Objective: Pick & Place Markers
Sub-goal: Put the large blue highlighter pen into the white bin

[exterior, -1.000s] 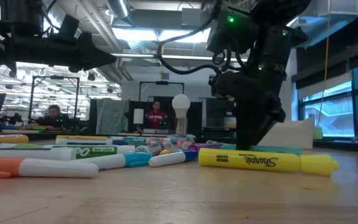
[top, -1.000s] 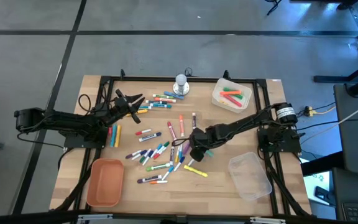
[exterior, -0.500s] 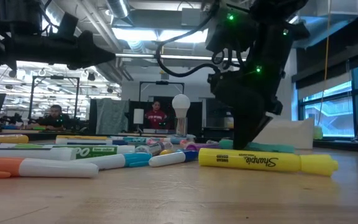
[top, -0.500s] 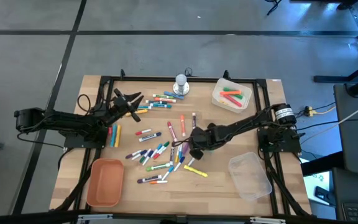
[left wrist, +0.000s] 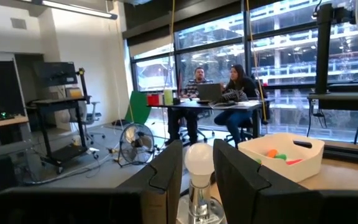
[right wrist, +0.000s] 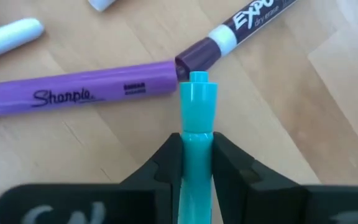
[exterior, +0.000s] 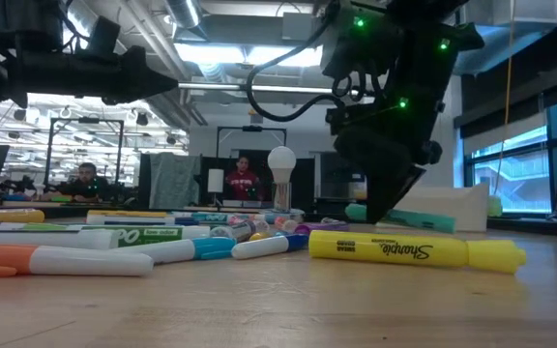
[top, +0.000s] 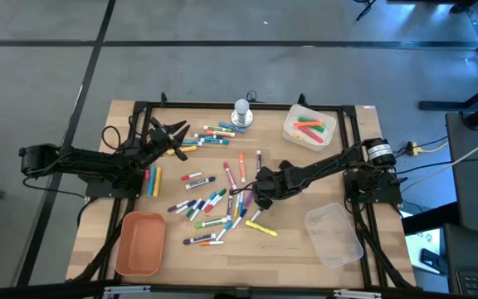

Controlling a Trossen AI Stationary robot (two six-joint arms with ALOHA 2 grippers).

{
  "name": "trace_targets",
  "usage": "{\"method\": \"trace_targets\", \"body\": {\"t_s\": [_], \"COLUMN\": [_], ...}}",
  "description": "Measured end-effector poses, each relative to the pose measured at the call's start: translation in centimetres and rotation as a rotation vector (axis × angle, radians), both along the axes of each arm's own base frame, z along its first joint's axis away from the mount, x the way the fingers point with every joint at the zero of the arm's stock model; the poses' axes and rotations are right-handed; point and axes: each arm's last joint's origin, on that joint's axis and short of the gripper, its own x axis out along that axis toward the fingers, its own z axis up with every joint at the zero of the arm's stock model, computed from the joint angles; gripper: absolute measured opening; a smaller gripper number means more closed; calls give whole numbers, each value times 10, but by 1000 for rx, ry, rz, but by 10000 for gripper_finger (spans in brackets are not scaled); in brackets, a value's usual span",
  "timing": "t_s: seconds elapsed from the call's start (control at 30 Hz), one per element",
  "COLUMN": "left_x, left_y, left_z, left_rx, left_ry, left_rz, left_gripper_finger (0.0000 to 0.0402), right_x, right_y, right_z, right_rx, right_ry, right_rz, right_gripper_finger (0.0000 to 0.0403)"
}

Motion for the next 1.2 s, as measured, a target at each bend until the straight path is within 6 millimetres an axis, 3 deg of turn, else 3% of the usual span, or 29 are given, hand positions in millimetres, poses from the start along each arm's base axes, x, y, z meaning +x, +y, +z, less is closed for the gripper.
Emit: {"method": "trace_targets", "body": {"t_s": [0.6,0.77,0.93,1.2], "left_x": [0,0,1,1], "left_y": [0,0,-1,-1], "left_z": [0,-1,-1,-2], "left_rx": [0,-13,-12,-19], "left_ry": [1,1,3,4], "left_rz": [-1,-4,-36,-60], "left_gripper_finger": [86,86,86,86], "right_x": [-8,-13,-26,-56], "right_y": [-2,-4,-12,-64], "right_z": [7,25,56,96], "right_rx": [-38,-74,-156,-413], "right_ry": [75,127,160,169], "right_rz": [-6,-7,-29,-193], "right_gripper_finger": [67,67,67,67]}}
